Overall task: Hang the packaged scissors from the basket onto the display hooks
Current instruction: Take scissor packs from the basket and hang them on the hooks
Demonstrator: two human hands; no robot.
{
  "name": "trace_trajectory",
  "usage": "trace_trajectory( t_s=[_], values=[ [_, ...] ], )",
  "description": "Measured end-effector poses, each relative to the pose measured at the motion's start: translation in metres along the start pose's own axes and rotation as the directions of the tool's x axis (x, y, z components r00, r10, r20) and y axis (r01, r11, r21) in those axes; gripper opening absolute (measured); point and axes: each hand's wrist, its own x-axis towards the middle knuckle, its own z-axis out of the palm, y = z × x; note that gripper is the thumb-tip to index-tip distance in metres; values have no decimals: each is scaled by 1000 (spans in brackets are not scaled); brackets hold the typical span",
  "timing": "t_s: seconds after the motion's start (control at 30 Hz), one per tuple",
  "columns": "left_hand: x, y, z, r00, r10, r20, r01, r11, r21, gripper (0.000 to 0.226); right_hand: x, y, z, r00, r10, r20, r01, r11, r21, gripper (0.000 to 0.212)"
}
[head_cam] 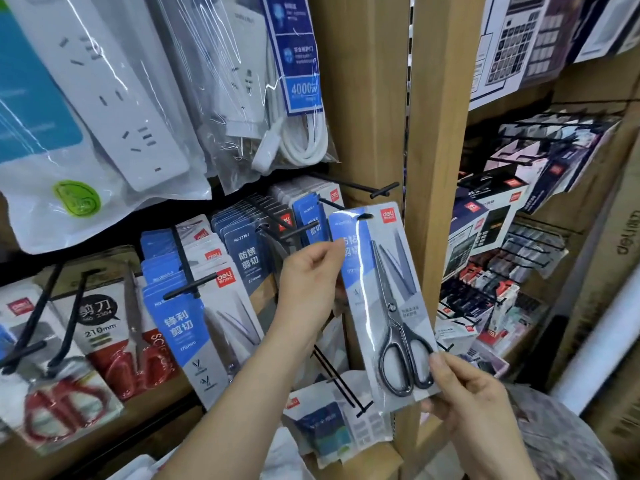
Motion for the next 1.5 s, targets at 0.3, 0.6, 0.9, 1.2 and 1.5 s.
trace_trajectory(
  t_s=[0.3,0.6,0.9,1.2,1.5],
  values=[
    [2,5,3,991,133,-21,-122,954,275,36,4,-25,-22,997,13,71,-5,994,-111,52],
    [11,3,11,979,198,-37,-178,935,307,39,10,-25,-20,997,-13,82,21,995,-96,18],
    [8,-20,3,999,13,-46,-2,972,234,3,32,-40,10,981,-107,161,141,967,-213,35],
    [4,-51,-16,996,-85,-9,81,900,429,8,72,-5,44,983,-104,152,150,932,-330,33],
    [4,-71,-10,997,15,-75,33,795,606,46,60,23,45,991,-104,80,131,809,-573,51]
  ],
)
